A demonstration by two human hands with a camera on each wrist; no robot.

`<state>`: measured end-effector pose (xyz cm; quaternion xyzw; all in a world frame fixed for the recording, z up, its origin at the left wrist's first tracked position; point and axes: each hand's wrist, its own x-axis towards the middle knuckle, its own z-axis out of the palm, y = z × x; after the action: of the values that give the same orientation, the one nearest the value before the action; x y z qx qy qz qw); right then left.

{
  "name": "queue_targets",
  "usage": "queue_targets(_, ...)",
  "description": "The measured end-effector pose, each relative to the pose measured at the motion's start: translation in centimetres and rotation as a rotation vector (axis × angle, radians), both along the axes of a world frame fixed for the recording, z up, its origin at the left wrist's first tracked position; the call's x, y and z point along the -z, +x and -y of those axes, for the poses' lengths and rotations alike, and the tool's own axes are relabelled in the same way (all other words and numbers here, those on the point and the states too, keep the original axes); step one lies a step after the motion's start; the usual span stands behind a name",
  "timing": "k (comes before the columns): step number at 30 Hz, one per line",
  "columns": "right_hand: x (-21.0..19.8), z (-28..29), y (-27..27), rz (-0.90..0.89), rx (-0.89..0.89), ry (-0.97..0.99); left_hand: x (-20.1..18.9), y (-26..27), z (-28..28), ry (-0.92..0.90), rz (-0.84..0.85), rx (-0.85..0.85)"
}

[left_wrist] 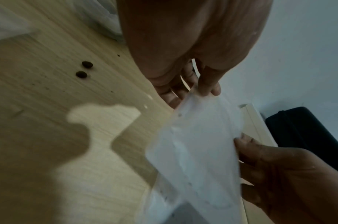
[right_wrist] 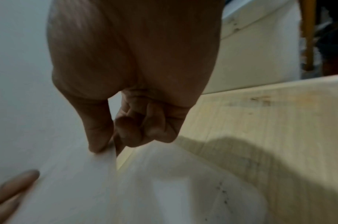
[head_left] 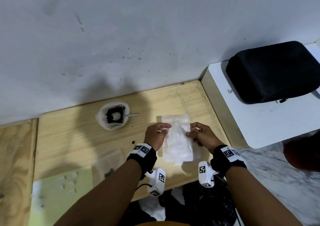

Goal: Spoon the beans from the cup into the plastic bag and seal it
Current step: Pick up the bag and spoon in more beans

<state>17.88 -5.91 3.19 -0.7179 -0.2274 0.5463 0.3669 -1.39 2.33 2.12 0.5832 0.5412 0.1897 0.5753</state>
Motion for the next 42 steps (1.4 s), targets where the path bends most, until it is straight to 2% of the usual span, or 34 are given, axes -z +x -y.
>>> queue_targets(4, -0.8, -2.2, -1.7, 0.217, -0.075, 0.101, -1.1, -2.4, -0.8, 0.115, -0.038, 0.112)
queue_targets(6, -1.4, -3.8, -2.9, 0.278, -0.165, 0.088, -1.5, -3.9, -1.1, 0.145, -0.037, 0.153)
queue_targets(11, -4.4, -6.5, -7.0, 0.178, -0.429, -0.081, -2.1, -8.2, -1.7, 0.159, -0.124, -0.005)
queue_targets(15, -4.6, -7.2, -10.3, 0.097, -0.381, -0.066, -2.4, -11.3, -1.1, 0.359, -0.311, -0.156)
queue_targets(17, -4.5, -7.3, -11.9, 0.068, -0.356, -0.026, -2.9, -12.1, -1.0, 0.398, -0.269, -0.208)
queue_targets(25, -4.2, -7.7, -17.5, -0.041, -0.437, 0.047, -3.5, -14.7, -1.1, 0.065, -0.048, -0.316)
queue_targets(31, -4.4, -7.7, -17.8, -0.09, -0.477, 0.02, -4.6, -15.9, -1.1, -0.11, 0.179, -0.337)
queue_targets(38, -4.8, -7.4, -18.1, 0.008, -0.583, 0.149, -5.5, -15.6, -1.2, -0.102, 0.05, -0.243)
queue_targets(42, -4.1, -7.9, -18.1, 0.166, -0.48, 0.205, -5.8, -16.3, -1.5, 0.019, -0.047, -0.142)
